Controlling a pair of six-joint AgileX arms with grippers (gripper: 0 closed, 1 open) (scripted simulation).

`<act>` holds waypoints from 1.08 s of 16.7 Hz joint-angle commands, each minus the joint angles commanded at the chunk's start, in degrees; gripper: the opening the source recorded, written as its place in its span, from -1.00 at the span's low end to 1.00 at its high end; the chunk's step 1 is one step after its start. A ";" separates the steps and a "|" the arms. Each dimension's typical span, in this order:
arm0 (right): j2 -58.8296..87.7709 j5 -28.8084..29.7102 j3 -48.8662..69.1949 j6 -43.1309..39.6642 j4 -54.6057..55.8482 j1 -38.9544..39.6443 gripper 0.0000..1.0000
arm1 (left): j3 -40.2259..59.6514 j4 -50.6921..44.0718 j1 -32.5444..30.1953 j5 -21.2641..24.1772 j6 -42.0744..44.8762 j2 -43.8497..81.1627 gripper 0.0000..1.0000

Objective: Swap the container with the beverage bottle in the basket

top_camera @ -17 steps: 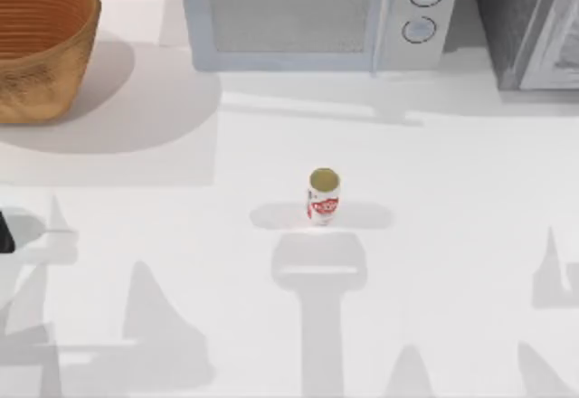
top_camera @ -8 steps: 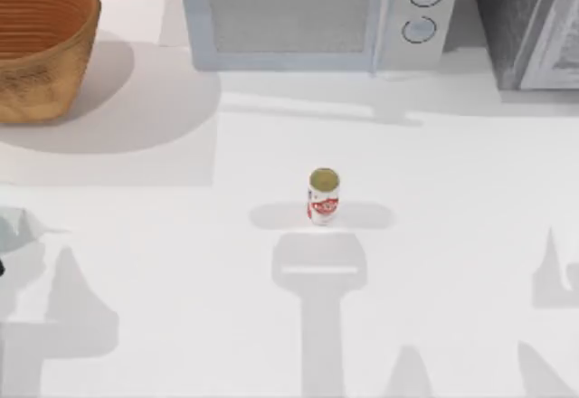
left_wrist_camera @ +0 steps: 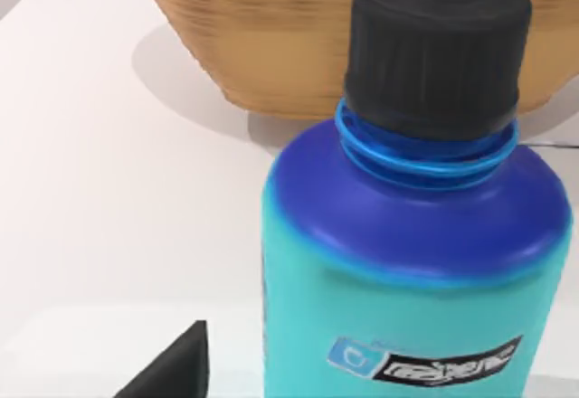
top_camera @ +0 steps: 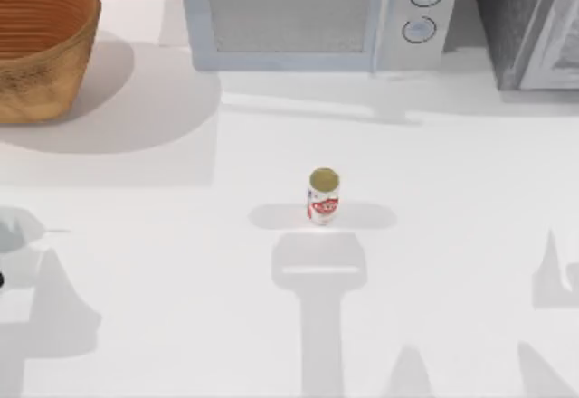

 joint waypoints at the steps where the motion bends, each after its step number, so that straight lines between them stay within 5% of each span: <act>1: 0.00 0.00 0.00 0.00 0.00 0.00 1.00 | 0.00 0.00 0.00 0.00 0.00 0.00 1.00; 16: 0.00 0.00 0.00 0.00 0.00 0.00 1.00 | 12.41 -7.21 -7.25 -6.99 -1.85 4.29 1.00; 18: 0.00 0.00 0.00 0.00 0.00 0.00 1.00 | 12.41 -7.21 -7.25 -6.99 -1.85 4.29 0.70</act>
